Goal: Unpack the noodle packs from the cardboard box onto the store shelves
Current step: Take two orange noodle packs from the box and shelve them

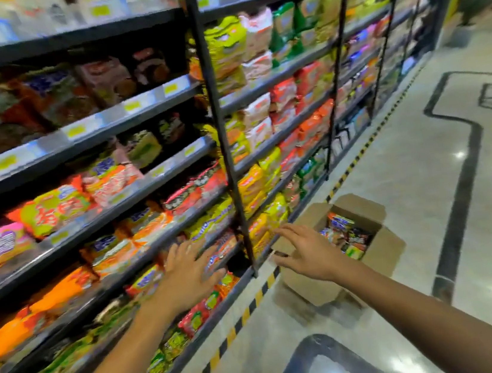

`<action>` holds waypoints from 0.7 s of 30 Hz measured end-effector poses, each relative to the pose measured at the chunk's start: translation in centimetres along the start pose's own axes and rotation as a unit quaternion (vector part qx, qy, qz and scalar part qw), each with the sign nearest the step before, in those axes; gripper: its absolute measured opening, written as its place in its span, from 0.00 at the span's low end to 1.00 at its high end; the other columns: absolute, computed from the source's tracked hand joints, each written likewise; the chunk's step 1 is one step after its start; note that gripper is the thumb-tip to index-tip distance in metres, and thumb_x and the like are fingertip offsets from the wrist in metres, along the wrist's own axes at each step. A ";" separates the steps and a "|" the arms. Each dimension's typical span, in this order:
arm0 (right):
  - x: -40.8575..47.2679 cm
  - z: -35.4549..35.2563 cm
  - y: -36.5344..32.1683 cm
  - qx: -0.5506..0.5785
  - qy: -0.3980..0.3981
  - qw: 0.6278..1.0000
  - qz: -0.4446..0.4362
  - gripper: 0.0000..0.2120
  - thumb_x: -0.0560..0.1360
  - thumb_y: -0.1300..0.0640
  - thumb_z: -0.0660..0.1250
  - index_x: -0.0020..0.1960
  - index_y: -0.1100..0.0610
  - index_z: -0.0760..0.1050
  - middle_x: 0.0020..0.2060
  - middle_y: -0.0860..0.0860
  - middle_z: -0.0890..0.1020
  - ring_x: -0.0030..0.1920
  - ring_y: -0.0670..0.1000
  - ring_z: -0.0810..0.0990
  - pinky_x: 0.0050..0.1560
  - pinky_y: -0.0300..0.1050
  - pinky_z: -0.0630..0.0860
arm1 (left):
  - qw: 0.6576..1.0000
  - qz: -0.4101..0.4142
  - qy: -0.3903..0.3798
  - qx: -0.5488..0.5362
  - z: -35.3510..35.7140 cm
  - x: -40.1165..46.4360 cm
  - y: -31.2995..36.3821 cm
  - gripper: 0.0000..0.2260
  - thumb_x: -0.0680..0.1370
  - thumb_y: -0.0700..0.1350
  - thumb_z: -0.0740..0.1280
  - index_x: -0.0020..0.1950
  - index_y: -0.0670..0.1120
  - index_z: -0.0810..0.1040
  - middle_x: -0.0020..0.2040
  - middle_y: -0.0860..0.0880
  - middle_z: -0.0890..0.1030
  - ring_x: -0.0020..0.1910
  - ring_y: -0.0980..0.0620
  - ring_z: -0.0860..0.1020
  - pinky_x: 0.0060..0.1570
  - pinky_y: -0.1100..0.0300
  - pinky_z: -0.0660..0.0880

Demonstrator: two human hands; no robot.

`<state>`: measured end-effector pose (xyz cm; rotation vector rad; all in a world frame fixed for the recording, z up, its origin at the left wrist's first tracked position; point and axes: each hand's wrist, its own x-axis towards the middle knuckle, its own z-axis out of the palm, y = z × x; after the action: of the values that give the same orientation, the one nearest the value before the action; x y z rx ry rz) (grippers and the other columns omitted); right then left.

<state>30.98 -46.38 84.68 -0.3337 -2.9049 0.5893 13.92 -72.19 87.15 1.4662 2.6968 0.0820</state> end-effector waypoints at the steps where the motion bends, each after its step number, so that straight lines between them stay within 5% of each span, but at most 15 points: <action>1: -1.4 -1.0 2.2 0.005 -0.007 1.000 0.018 0.33 0.78 0.38 0.64 0.77 0.50 0.63 0.76 0.49 0.65 0.76 0.52 0.61 0.75 0.48 0.59 | 1.000 0.014 -0.004 -0.003 0.5 1.6 2.6 0.50 0.66 0.78 0.29 0.78 0.56 0.61 0.78 0.50 0.60 0.77 0.43 0.54 0.76 0.42 0.45; 10: -10.2 -7.2 20.9 -0.011 -0.011 0.993 0.118 0.35 0.74 0.38 0.68 0.76 0.51 0.65 0.73 0.54 0.70 0.73 0.57 0.64 0.73 0.52 0.63 | 0.992 0.099 -0.057 -0.043 7.7 13.5 20.8 0.41 0.71 0.76 0.40 0.77 0.56 0.61 0.77 0.50 0.60 0.76 0.45 0.55 0.75 0.41 0.49; 13: -10.9 -8.0 24.8 -0.011 -0.003 0.991 0.130 0.35 0.73 0.39 0.70 0.75 0.52 0.67 0.71 0.54 0.72 0.72 0.57 0.66 0.73 0.49 0.63 | 0.990 0.107 -0.081 -0.046 9.2 16.0 24.0 0.34 0.75 0.70 0.46 0.77 0.56 0.60 0.77 0.49 0.59 0.77 0.45 0.53 0.74 0.43 0.46; 21: -9.3 -6.9 33.3 0.007 -0.024 0.988 0.153 0.34 0.75 0.42 0.69 0.76 0.54 0.66 0.72 0.55 0.71 0.73 0.58 0.66 0.72 0.49 0.63 | 0.986 0.122 -0.090 -0.070 14.0 23.6 27.8 0.37 0.72 0.70 0.43 0.76 0.55 0.64 0.76 0.48 0.63 0.75 0.44 0.57 0.73 0.47 0.51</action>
<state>47.51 -16.28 76.57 -0.7846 -2.9128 0.6694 25.57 -37.08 74.62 1.6633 2.3119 0.1417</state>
